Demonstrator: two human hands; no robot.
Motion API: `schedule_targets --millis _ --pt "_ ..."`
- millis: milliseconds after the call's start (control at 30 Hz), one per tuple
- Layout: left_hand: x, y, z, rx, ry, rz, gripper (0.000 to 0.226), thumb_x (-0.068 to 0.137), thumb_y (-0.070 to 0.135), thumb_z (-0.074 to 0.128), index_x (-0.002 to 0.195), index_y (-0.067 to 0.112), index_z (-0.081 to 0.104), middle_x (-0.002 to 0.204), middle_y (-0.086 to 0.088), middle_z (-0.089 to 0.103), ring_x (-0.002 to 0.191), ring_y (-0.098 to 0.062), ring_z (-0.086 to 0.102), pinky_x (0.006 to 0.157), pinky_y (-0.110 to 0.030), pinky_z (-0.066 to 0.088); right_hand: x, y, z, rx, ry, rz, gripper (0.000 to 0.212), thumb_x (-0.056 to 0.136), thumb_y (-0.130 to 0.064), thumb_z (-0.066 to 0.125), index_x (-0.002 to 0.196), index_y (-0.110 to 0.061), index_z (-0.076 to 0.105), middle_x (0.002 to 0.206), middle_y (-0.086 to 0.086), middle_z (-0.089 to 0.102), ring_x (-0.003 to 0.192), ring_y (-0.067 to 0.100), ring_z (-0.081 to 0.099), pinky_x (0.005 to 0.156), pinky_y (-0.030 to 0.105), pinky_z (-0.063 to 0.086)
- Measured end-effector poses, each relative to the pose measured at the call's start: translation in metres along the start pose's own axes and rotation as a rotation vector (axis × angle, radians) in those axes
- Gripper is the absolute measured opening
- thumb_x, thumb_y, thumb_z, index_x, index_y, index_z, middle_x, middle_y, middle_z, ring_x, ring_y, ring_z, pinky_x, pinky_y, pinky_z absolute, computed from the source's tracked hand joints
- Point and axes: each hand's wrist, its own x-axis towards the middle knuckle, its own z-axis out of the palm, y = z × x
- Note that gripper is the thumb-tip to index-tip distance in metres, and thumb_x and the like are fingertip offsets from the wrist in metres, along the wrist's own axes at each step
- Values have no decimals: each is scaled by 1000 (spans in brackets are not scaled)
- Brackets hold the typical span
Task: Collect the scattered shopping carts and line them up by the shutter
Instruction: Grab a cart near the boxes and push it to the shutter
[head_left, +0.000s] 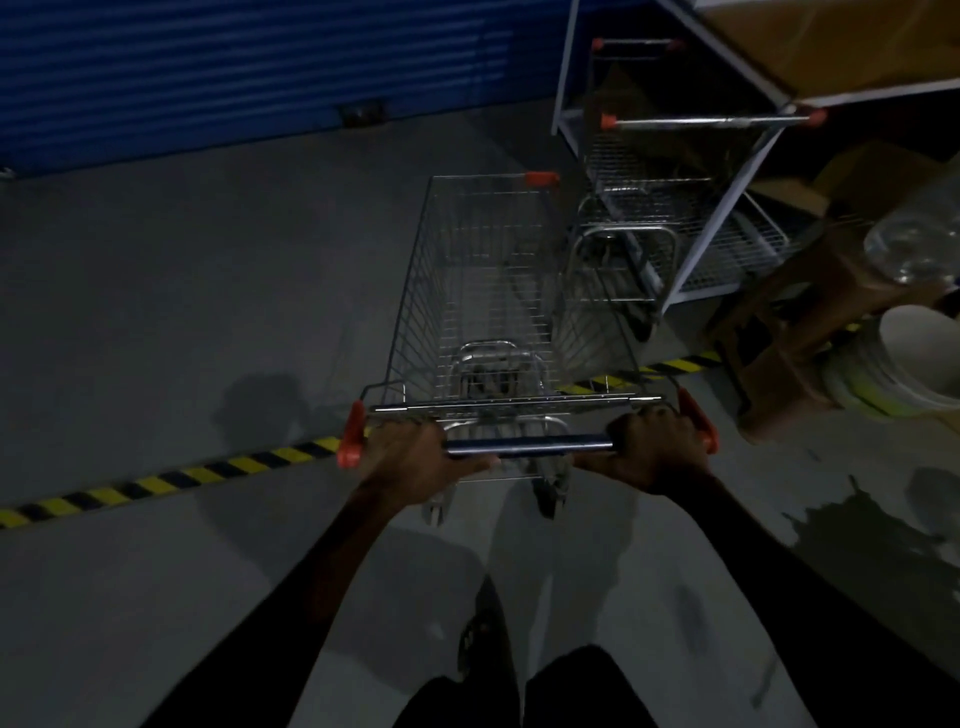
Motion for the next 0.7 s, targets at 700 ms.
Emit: schedule_targets --millis 700 --pt "367 18 -81 -60 -55 -167 85 64 107 37 57 25 55 55 13 42 65 -13 53 68 -29 38 385 150 -14 147 -22 -102 107 61 -111 14 88 -26 73 98 0 75 101 26 70 86 37 49"
